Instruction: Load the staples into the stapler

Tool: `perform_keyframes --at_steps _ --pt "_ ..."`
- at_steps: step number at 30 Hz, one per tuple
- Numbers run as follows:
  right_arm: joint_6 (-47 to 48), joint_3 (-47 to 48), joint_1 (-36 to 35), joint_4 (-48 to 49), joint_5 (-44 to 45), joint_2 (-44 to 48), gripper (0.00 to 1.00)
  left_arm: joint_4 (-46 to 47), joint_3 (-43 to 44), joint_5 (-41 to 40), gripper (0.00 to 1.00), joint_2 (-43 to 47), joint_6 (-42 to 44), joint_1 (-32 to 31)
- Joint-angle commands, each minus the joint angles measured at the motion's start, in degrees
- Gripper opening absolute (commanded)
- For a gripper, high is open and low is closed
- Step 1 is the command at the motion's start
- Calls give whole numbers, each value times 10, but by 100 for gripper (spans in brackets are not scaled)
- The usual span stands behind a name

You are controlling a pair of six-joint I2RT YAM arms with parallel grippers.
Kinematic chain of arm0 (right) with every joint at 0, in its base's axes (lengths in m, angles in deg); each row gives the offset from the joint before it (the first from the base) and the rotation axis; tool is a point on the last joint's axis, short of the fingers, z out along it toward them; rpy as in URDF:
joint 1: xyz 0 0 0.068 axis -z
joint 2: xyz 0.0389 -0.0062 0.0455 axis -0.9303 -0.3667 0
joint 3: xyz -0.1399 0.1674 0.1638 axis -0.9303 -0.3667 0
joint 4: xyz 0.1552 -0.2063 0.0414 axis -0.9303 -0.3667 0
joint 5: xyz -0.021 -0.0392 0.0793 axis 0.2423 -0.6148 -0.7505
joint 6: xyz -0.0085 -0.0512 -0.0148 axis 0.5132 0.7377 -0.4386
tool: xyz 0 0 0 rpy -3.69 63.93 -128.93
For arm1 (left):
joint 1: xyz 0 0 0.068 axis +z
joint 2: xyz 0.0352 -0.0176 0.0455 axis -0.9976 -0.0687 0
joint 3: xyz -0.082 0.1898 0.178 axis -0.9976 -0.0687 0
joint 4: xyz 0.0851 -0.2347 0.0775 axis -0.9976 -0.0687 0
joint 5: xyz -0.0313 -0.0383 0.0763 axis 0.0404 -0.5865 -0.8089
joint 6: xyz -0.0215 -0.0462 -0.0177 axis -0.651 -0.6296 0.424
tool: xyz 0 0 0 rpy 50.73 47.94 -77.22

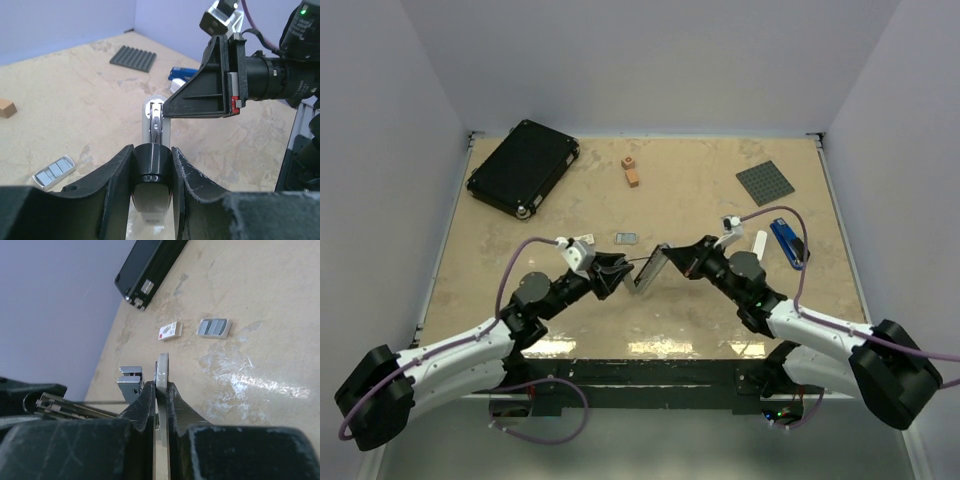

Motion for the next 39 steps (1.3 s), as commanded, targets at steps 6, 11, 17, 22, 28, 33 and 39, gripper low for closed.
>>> perform_keyframes --at_steps 6,11,17,22,28,33,39 --pt "-111 -49 142 47 19 93 0 140 -130 -114 0 102 -73 -6" --pt "-168 -58 208 83 -15 96 0 163 -192 -151 0 128 -144 -5" --pt "-221 -72 225 118 -3 74 0 198 -254 -170 0 122 -230 -5" --pt "-262 -82 235 168 -15 29 0 250 -283 -144 3 65 -291 -7" --pt "-241 -82 236 189 -15 -28 0 296 -294 -115 0 15 -321 -9" --pt "-213 -100 236 200 -15 -74 0 301 -283 -108 0 36 -292 -10" --pt "-240 -138 236 210 -2 -103 0 236 -249 -143 0 165 -230 -25"
